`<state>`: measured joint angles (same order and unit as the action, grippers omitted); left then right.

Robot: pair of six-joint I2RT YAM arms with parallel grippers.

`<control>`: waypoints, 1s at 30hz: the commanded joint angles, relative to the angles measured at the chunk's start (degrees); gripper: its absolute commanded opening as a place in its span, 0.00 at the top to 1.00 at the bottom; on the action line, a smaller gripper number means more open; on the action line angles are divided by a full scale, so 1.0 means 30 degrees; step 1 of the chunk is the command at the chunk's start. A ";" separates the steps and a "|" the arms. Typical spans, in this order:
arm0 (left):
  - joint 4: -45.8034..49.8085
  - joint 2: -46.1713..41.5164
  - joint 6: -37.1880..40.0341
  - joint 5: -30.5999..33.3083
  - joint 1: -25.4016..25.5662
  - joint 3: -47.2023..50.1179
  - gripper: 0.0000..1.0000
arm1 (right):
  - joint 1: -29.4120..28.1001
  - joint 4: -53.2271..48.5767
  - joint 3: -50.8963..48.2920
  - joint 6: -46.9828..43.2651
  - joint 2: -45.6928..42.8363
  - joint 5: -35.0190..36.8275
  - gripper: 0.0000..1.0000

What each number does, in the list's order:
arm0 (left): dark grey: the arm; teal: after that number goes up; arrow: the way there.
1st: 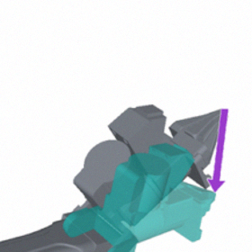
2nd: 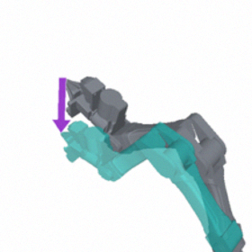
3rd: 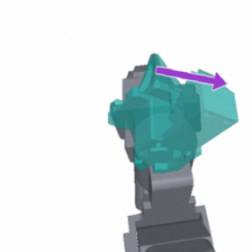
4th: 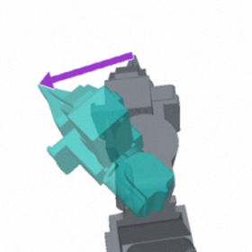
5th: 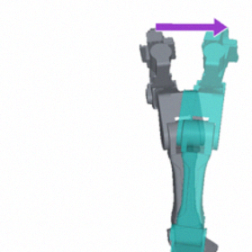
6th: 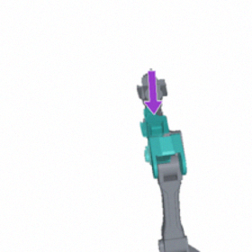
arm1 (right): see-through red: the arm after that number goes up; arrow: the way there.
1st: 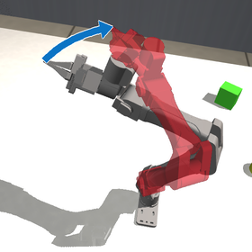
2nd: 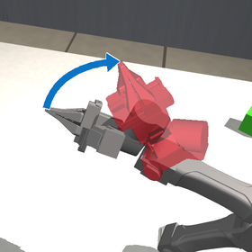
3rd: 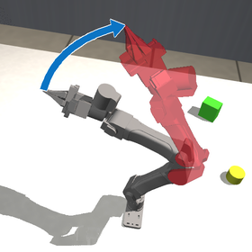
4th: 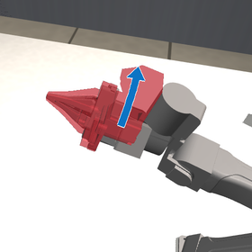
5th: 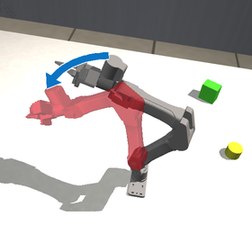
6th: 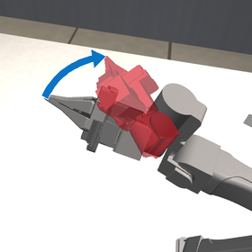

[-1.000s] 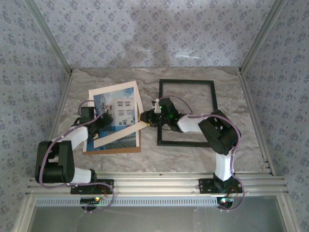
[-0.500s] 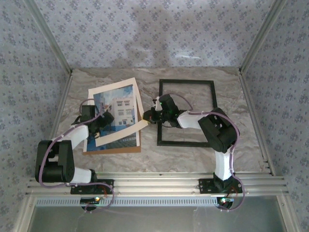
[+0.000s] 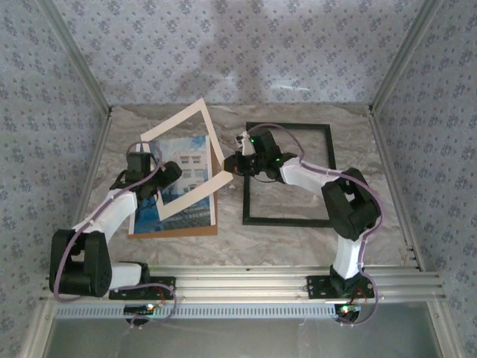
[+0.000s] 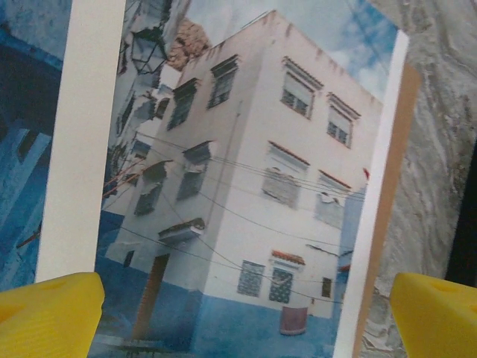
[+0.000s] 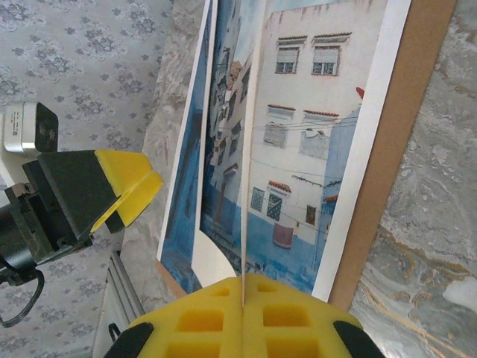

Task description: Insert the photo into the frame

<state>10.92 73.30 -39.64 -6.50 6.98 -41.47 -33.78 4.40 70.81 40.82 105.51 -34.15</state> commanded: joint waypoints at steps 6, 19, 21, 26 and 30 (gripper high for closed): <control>0.0343 -0.0648 0.0767 0.1033 0.1770 -0.0708 0.02 | 0.1783 -0.3390 -0.2189 -0.1440 -0.3351 0.0204 1.00; -0.0145 0.2034 0.1349 0.1060 0.4448 -0.2447 0.01 | 0.6154 -1.1374 -0.3905 -0.5705 -0.7714 0.1116 1.00; -0.0370 0.2275 0.1288 0.0997 0.4778 -0.2522 0.02 | 0.6897 -1.2420 -0.4103 -0.5960 -0.8377 0.1896 1.00; -0.0504 0.2482 0.1202 0.1054 0.5168 -0.2455 0.01 | 0.8723 -1.3412 -0.5373 -0.5987 -1.0213 0.3321 1.00; -0.0339 0.2657 0.1304 0.1010 0.5172 -0.2436 0.01 | 0.9737 -1.4058 -0.5964 -0.6553 -1.1195 0.3996 1.00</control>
<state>10.31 80.75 -36.84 -3.73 22.28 -47.22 -5.78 -33.19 53.98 23.70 73.97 -25.47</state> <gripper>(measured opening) 0.984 0.041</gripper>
